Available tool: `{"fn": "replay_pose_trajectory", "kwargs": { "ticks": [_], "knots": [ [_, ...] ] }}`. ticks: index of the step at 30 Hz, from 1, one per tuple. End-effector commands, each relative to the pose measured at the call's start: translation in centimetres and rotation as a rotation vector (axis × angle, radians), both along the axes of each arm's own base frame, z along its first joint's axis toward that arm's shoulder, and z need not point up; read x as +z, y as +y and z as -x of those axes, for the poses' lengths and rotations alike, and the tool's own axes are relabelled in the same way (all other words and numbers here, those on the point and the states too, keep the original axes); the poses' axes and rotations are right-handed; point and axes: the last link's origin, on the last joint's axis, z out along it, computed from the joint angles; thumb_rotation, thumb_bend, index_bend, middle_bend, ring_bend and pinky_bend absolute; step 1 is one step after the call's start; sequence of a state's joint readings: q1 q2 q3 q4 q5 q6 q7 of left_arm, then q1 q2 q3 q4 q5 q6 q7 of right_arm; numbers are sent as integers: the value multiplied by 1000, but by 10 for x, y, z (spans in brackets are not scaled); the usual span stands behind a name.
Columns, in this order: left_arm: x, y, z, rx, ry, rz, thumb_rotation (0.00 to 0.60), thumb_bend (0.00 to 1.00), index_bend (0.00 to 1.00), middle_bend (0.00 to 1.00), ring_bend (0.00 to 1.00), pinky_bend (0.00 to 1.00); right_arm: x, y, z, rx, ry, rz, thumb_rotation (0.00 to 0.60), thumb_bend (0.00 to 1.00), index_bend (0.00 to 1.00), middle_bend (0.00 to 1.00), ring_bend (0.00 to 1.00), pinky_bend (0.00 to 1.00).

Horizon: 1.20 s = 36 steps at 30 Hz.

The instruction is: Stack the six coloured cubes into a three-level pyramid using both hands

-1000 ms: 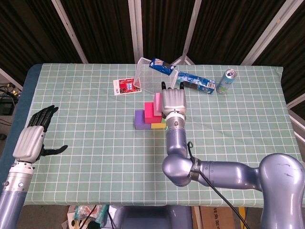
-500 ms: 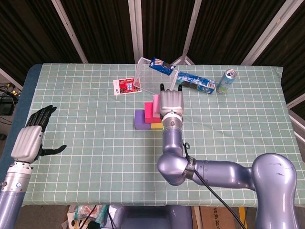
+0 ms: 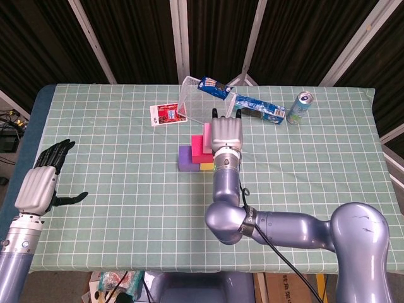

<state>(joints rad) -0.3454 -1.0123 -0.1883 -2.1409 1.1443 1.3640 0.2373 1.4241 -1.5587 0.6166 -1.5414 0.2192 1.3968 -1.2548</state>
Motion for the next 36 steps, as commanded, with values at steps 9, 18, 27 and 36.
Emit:
{"fn": "replay_pose_trajectory", "kwargs": {
  "ticks": [9, 18, 27, 36],
  "knots": [
    [-1, 0, 1, 1, 1, 4, 600, 86, 0, 18, 0, 33, -3, 0, 1, -1, 17, 2, 600, 282, 30, 454, 335, 0],
    [0, 0, 1, 3, 2, 4, 600, 85, 0, 18, 0, 33, -5, 1, 2, -1, 34, -1, 600, 282, 30, 454, 335, 0],
    [0, 0, 1, 3, 4, 4, 600, 85, 0, 18, 0, 33, -5, 0, 3, -5, 37, -2, 600, 282, 30, 454, 335, 0],
    [0, 0, 1, 2, 5, 2, 600, 85, 0, 18, 0, 33, -5, 1, 3, 1, 35, -5, 600, 281, 29, 454, 335, 0]
  ]
}}
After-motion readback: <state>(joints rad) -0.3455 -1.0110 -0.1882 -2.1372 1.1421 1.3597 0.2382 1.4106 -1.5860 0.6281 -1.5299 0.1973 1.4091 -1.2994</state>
